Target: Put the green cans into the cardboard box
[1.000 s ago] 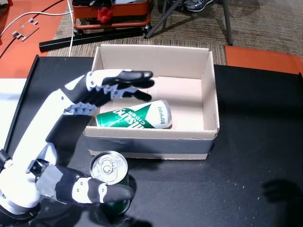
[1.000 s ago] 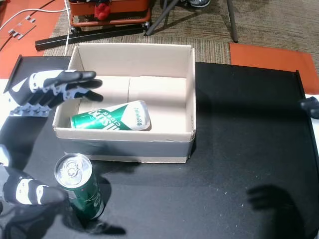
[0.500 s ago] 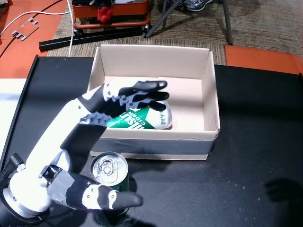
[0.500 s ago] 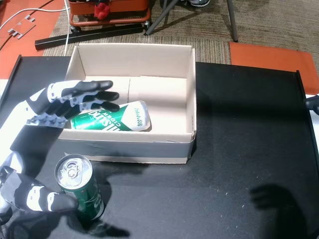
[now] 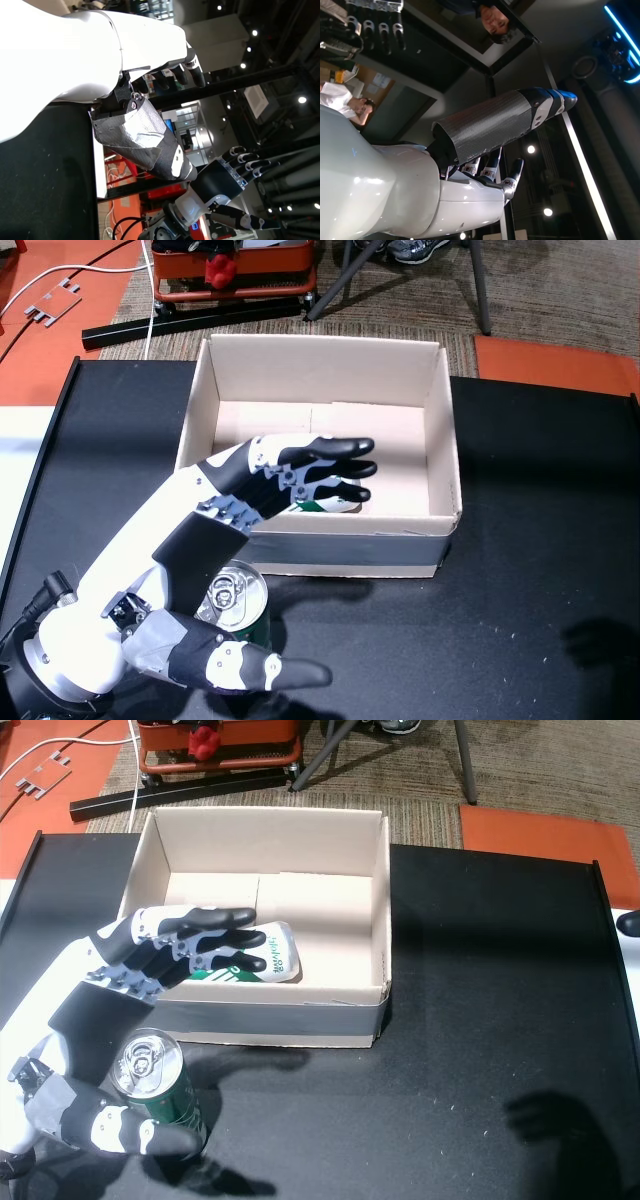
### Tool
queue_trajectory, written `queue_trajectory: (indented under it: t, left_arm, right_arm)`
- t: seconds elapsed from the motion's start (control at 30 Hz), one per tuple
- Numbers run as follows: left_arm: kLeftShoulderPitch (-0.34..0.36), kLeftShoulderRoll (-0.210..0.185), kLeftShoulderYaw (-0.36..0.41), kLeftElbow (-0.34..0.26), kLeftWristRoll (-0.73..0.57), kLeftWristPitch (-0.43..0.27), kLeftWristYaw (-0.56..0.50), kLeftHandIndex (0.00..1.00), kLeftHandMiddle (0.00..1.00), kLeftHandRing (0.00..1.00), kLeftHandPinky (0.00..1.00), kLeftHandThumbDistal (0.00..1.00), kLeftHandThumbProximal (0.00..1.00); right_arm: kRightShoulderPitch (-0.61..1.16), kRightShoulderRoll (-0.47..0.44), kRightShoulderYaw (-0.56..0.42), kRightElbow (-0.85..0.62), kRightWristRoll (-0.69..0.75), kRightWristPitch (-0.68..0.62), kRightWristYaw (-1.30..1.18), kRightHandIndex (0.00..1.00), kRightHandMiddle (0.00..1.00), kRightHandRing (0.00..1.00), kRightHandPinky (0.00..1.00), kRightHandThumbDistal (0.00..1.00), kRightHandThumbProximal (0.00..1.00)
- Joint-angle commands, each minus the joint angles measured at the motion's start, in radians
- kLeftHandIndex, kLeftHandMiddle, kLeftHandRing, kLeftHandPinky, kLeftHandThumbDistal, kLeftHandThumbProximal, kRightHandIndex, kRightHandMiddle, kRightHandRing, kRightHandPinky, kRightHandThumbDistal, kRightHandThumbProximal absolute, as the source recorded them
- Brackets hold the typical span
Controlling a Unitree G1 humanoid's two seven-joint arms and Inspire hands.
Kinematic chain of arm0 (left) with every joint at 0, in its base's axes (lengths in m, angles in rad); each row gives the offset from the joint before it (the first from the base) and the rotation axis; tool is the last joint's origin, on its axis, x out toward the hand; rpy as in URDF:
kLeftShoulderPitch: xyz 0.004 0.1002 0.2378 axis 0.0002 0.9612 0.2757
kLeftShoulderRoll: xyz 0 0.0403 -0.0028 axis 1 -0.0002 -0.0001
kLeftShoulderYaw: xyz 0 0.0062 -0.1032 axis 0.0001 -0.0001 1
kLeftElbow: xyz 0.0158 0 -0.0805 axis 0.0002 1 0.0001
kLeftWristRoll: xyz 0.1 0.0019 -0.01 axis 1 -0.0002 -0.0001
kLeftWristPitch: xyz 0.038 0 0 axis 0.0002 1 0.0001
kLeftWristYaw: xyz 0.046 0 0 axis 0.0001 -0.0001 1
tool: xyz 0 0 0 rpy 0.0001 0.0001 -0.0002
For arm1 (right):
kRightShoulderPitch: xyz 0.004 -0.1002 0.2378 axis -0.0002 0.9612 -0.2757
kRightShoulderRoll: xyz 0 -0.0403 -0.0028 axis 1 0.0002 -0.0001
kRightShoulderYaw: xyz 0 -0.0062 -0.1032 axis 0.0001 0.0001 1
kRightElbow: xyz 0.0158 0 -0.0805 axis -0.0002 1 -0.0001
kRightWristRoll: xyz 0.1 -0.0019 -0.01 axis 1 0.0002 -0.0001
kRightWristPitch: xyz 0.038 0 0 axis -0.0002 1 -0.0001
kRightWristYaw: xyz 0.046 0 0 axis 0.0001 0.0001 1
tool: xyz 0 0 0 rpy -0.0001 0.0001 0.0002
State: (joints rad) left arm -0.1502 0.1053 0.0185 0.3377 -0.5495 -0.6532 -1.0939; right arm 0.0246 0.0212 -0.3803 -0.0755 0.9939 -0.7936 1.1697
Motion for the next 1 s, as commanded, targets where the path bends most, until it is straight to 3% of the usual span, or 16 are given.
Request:
queue_trajectory:
  t: [0.0,0.13,0.27,0.43,0.73,0.97]
  left_arm:
    - [-0.005,0.006,-0.002,0.008,0.013,0.011,-0.003,0.77,0.83,0.87,0.83,1.00,0.17]
    - [0.002,0.022,-0.018,-0.009,0.039,0.022,-0.005,0.77,0.84,0.89,0.84,1.00,0.15]
    - [0.008,0.046,-0.026,-0.034,0.052,0.046,-0.003,0.80,0.85,0.89,0.83,1.00,0.12]
    - [-0.001,0.062,-0.015,-0.036,0.053,0.041,0.003,0.82,0.86,0.90,0.84,1.00,0.17]
    - [-0.007,0.056,-0.007,-0.018,0.063,0.023,0.017,0.81,0.86,0.89,0.84,1.00,0.19]
    - [-0.023,0.051,0.006,0.002,0.066,-0.015,0.030,0.79,0.85,0.89,0.83,0.99,0.18]
  right_arm:
    - [0.013,0.002,-0.008,-0.018,0.016,0.014,-0.001,0.58,0.59,0.66,0.82,1.00,0.61]
    - [0.013,-0.005,-0.014,-0.026,0.024,0.047,-0.002,0.58,0.59,0.66,0.82,1.00,0.54]
    - [0.015,0.000,-0.023,-0.028,0.020,0.063,-0.005,0.58,0.59,0.65,0.81,1.00,0.53]
    - [0.010,0.010,-0.028,-0.026,0.023,0.079,0.002,0.58,0.58,0.65,0.80,1.00,0.55]
    - [0.008,0.019,-0.046,-0.018,0.016,0.076,0.014,0.59,0.59,0.65,0.80,1.00,0.60]
    - [0.009,0.020,-0.046,-0.021,0.018,0.089,0.010,0.59,0.59,0.65,0.80,1.00,0.57]
